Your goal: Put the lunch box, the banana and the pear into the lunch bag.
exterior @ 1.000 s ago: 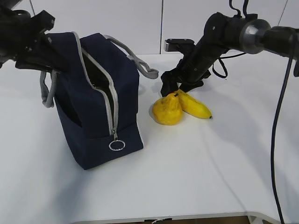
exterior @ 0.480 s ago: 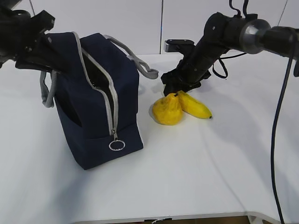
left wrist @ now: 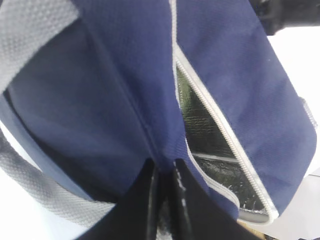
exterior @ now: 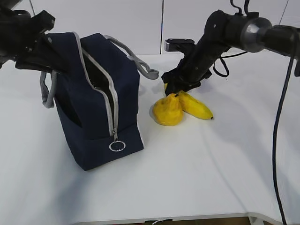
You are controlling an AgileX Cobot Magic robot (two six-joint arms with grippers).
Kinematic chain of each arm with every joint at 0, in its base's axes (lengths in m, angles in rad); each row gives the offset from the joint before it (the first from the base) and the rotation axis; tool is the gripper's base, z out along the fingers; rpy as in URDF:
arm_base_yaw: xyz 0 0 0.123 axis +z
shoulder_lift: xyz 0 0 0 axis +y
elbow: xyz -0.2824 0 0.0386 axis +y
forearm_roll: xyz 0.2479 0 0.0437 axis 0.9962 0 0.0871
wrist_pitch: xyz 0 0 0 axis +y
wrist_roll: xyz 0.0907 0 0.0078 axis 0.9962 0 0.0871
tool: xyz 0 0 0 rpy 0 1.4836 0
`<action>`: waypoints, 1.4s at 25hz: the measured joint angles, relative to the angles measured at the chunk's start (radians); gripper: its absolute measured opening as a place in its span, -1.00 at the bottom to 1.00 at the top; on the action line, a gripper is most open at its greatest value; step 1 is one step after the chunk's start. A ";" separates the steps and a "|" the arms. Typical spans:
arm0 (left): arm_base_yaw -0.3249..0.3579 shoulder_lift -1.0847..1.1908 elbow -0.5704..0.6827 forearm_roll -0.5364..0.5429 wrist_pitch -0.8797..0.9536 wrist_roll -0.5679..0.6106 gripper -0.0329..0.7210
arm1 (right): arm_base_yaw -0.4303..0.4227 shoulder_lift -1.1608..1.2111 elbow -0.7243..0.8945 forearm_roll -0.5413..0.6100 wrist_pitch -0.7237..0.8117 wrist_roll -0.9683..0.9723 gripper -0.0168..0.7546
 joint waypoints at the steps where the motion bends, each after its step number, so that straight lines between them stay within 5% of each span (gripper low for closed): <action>1: 0.000 0.000 0.000 0.000 0.000 0.000 -0.92 | 0.000 0.000 -0.014 -0.002 0.017 0.000 -0.03; 11: 0.000 0.000 0.000 0.000 0.000 0.000 -0.92 | 0.000 0.000 -0.193 -0.025 0.179 0.000 -0.03; 18: 0.000 0.000 0.000 0.000 0.000 0.000 -0.92 | 0.000 0.000 -0.207 -0.084 0.239 0.002 -0.25; 35: 0.000 0.000 0.000 0.000 0.000 0.000 -0.92 | 0.000 -0.106 -0.277 -0.082 0.268 0.125 -0.25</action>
